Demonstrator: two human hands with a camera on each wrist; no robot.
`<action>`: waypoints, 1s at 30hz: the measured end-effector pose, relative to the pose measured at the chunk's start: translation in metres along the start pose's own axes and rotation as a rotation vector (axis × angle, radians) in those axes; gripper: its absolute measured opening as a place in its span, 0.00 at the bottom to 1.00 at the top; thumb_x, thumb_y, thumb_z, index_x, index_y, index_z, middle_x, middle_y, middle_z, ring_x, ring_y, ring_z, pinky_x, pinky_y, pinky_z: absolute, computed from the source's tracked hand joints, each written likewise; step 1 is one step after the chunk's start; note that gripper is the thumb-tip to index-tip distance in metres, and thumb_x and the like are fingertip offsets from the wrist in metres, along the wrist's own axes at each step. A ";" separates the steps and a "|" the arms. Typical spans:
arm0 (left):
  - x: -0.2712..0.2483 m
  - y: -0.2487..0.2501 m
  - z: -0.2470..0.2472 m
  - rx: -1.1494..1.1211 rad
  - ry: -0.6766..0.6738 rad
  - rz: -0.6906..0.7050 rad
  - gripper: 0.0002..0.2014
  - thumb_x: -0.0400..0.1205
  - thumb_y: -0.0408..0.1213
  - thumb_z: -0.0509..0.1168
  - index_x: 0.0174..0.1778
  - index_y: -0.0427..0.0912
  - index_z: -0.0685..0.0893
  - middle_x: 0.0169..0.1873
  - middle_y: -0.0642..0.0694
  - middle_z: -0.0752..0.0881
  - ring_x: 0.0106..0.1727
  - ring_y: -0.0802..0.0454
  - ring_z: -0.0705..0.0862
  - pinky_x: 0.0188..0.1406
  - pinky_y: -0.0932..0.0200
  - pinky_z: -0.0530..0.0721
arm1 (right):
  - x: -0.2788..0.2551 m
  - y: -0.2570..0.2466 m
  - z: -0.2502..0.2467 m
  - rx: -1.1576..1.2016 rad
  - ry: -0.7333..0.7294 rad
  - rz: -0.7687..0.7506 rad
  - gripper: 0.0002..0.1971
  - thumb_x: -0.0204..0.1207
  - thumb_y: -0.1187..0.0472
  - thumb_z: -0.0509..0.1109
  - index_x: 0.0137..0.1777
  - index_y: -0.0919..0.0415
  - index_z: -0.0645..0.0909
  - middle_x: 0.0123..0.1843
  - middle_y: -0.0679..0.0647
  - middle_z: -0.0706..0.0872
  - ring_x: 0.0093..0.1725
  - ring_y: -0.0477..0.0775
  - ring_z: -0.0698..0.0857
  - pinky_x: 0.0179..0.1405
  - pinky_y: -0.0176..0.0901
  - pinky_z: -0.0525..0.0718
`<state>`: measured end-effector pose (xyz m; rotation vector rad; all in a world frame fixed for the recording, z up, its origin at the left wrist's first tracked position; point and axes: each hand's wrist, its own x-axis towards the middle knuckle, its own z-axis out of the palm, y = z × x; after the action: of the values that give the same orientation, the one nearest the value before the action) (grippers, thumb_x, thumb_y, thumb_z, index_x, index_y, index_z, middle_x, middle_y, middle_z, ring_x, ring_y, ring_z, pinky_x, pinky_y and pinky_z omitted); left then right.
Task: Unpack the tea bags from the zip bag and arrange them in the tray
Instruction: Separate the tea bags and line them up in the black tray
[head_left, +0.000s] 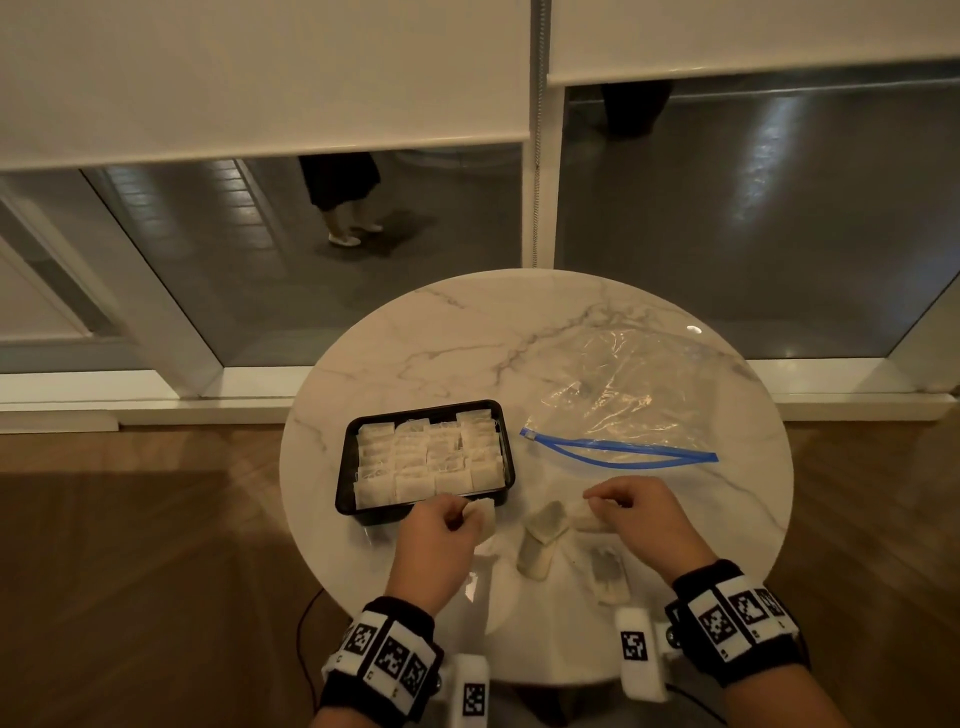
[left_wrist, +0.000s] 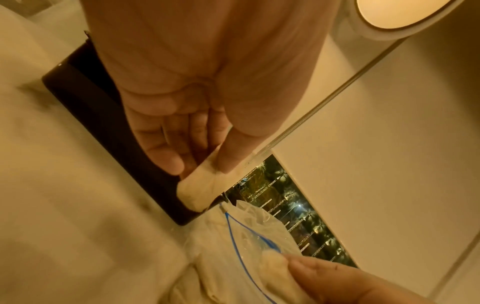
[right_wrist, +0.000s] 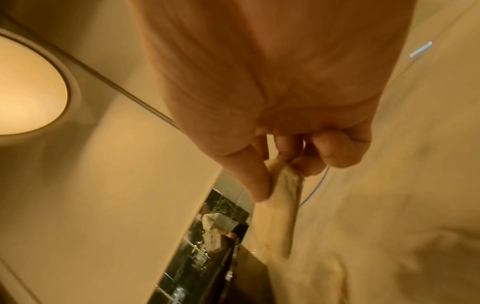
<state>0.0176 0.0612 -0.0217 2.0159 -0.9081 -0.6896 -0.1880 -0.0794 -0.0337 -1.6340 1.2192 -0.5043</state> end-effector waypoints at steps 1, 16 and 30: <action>0.000 0.002 0.000 -0.050 0.024 0.012 0.03 0.84 0.38 0.70 0.51 0.47 0.89 0.41 0.50 0.91 0.45 0.55 0.89 0.49 0.57 0.89 | -0.001 -0.006 0.000 0.066 0.024 -0.016 0.08 0.79 0.66 0.74 0.48 0.52 0.91 0.48 0.48 0.91 0.51 0.47 0.88 0.51 0.38 0.83; -0.012 0.025 0.013 -0.388 -0.083 0.026 0.10 0.88 0.42 0.65 0.47 0.47 0.92 0.41 0.47 0.93 0.40 0.58 0.89 0.40 0.63 0.85 | -0.022 -0.039 0.044 0.430 -0.135 -0.024 0.15 0.76 0.68 0.76 0.59 0.52 0.85 0.50 0.58 0.91 0.49 0.58 0.92 0.45 0.48 0.90; -0.011 0.020 0.004 -0.182 -0.113 0.183 0.03 0.84 0.43 0.71 0.47 0.53 0.91 0.38 0.56 0.92 0.41 0.59 0.90 0.46 0.60 0.90 | -0.026 -0.053 0.052 0.095 -0.114 -0.221 0.04 0.82 0.56 0.72 0.48 0.47 0.88 0.45 0.47 0.90 0.47 0.47 0.86 0.47 0.36 0.82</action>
<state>0.0006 0.0600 -0.0057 1.7241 -1.0430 -0.7604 -0.1326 -0.0327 -0.0031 -1.7004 0.9234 -0.5891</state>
